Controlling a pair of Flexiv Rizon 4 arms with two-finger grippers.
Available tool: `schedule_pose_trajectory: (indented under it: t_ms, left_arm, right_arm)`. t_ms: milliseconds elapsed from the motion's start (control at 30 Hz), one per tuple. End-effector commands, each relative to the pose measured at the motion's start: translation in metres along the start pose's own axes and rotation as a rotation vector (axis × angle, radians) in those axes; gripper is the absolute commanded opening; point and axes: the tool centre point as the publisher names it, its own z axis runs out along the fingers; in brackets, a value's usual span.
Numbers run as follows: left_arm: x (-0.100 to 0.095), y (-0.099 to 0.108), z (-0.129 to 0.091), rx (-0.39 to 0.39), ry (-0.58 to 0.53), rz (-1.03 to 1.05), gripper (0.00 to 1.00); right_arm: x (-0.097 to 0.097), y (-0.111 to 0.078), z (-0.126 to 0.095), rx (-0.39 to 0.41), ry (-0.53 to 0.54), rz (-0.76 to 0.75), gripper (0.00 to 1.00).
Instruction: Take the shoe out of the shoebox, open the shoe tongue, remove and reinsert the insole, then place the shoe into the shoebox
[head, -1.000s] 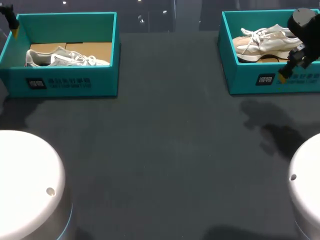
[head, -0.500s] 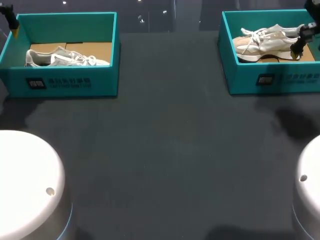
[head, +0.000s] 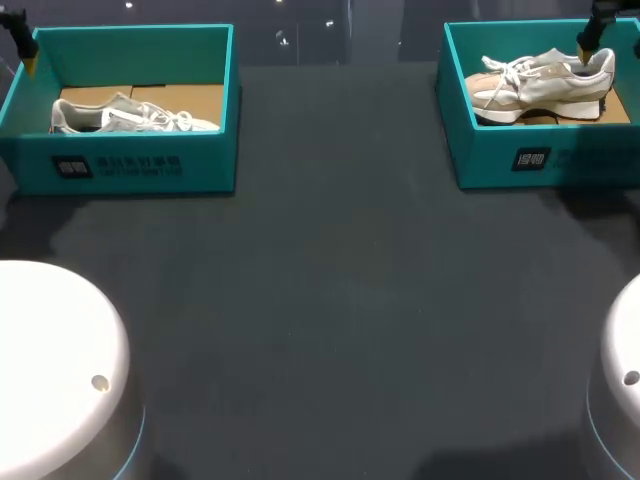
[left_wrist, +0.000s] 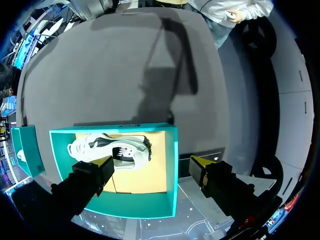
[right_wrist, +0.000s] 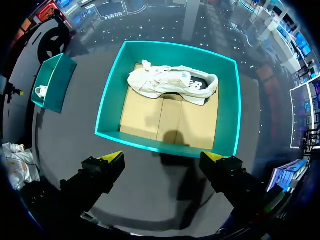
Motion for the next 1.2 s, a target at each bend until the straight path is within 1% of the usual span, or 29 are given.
schedule_pose_trajectory:
  t_ms: [33, 200, 233, 300, 367, 433, 467, 600, 767, 800, 833, 933, 1067, 1133, 1200]
  left_arm:
    - [0.0, 0.001, 0.0, 0.001, 0.002, 0.001, 1.0]
    - [0.0, 0.001, 0.0, 0.001, 0.002, 0.001, 1.0]
    - [0.0, 0.001, 0.0, 0.001, 0.002, 0.001, 1.0]
    - [0.0, 0.001, 0.0, 0.001, 0.002, 0.001, 1.0]
    - [0.0, 0.001, 0.0, 0.001, 0.002, 0.001, 1.0]
    - [0.0, 0.001, 0.0, 0.001, 0.002, 0.001, 1.0]
    - [0.0, 0.001, 0.0, 0.001, 0.002, 0.001, 1.0]
    - [0.0, 0.001, 0.0, 0.001, 0.002, 0.001, 1.0]
    - [0.0, 0.001, 0.0, 0.001, 0.002, 0.001, 1.0]
    - [0.0, 0.001, 0.0, 0.001, 0.002, 0.001, 1.0]
    - [0.0, 0.001, 0.0, 0.001, 0.002, 0.001, 1.0]
    - [0.0, 0.001, 0.0, 0.001, 0.002, 0.001, 1.0]
    - [0.0, 0.001, 0.0, 0.001, 0.002, 0.001, 1.0]
    - [0.0, 0.001, 0.0, 0.001, 0.002, 0.001, 1.0]
    - [0.0, 0.001, 0.0, 0.001, 0.002, 0.001, 1.0]
  right_arm:
    - [0.0, 0.017, 0.001, 0.12, -0.001, 0.001, 1.0]
    - [0.0, 0.017, 0.001, 0.12, -0.001, 0.001, 1.0]
    - [0.0, 0.021, 0.004, 0.128, 0.002, 0.0, 1.0]
    - [-0.003, 0.029, 0.008, 0.115, -0.024, 0.026, 1.0]
    - [-0.01, 0.039, 0.011, 0.124, -0.049, 0.041, 1.0]
    - [-0.016, 0.051, 0.015, 0.129, -0.049, 0.035, 1.0]
    - [-0.021, 0.055, 0.019, 0.147, -0.058, 0.038, 1.0]
    - [-0.036, 0.071, 0.028, 0.156, -0.061, 0.029, 1.0]
    - [-0.059, 0.081, 0.04, 0.169, -0.075, 0.035, 1.0]
    - [-0.062, 0.085, 0.042, 0.17, -0.075, 0.036, 1.0]
    - [-0.066, 0.087, 0.044, 0.188, -0.086, 0.046, 1.0]
    - [-0.076, 0.092, 0.054, 0.188, -0.084, 0.068, 1.0]
    - [-0.086, 0.099, 0.069, 0.202, -0.084, 0.096, 1.0]
    - [-0.089, 0.101, 0.076, 0.191, -0.081, 0.116, 1.0]
    - [-0.092, 0.103, 0.082, 0.2, -0.089, 0.137, 1.0]
